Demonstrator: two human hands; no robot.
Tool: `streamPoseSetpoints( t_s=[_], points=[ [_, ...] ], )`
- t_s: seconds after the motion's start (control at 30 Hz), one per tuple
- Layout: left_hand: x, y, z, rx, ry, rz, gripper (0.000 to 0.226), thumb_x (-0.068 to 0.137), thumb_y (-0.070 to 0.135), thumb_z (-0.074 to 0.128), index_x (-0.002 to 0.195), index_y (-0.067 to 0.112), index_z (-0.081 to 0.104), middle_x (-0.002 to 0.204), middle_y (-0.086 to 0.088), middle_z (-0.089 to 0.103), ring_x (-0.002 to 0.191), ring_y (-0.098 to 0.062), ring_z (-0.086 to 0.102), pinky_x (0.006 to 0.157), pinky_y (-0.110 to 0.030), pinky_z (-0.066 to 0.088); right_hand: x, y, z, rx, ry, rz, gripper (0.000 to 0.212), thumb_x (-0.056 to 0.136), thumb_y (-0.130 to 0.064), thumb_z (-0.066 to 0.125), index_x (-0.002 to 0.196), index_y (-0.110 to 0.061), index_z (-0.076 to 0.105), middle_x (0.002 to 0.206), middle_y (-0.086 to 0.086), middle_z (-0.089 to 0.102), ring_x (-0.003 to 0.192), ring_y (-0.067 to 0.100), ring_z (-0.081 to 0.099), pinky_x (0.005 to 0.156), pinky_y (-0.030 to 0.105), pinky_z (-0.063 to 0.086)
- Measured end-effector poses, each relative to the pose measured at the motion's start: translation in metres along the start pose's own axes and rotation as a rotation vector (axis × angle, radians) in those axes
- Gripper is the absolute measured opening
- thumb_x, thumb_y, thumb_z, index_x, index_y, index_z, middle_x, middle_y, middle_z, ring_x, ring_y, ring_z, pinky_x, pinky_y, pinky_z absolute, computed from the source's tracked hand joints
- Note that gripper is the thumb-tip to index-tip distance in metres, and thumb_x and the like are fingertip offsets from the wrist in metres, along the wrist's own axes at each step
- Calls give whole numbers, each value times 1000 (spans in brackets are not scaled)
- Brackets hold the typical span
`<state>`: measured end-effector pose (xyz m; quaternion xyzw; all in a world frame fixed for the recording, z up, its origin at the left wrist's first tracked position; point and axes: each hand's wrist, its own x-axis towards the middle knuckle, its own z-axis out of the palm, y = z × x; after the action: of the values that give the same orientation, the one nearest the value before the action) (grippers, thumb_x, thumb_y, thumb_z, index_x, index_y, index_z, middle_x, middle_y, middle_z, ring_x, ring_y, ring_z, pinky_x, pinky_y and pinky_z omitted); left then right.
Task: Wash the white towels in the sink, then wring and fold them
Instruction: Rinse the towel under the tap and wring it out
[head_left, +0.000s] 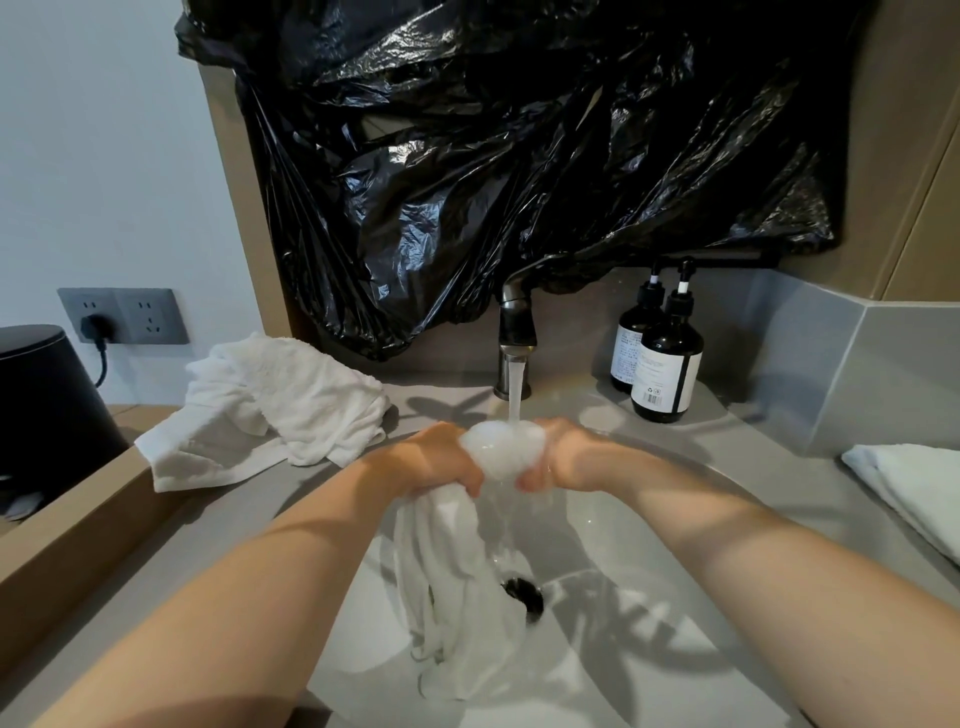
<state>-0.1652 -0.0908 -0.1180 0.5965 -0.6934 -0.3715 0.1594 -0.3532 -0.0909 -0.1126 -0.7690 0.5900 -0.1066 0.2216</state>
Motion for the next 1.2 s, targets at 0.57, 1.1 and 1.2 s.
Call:
streamPoseSetpoints(
  t_s=[0.57,1.1,1.2],
  points=[
    [-9,12,6,-367,-148,-128,24,52,8,69,74,13,73,76,-8,68,74,-25,62,78,-36,52,-14,-8,-8,-447,231,-75,39,89,-40,56,125,-27,52,115,2,66,104,28,62,73,28,43],
    [-4,12,20,-578,-196,-29,14,73,8,71,84,0,68,82,-12,70,72,-22,66,74,-30,54,-5,26,-29,495,-6,-47,43,78,-11,77,113,-13,53,77,3,61,57,15,55,53,20,45],
    [-4,10,20,-630,-162,-2,18,68,8,71,84,-1,69,86,-16,70,74,-24,65,72,-29,54,-9,37,-34,1049,-234,-15,29,85,-20,66,110,-8,57,96,13,63,77,21,63,70,33,52]
  ],
)
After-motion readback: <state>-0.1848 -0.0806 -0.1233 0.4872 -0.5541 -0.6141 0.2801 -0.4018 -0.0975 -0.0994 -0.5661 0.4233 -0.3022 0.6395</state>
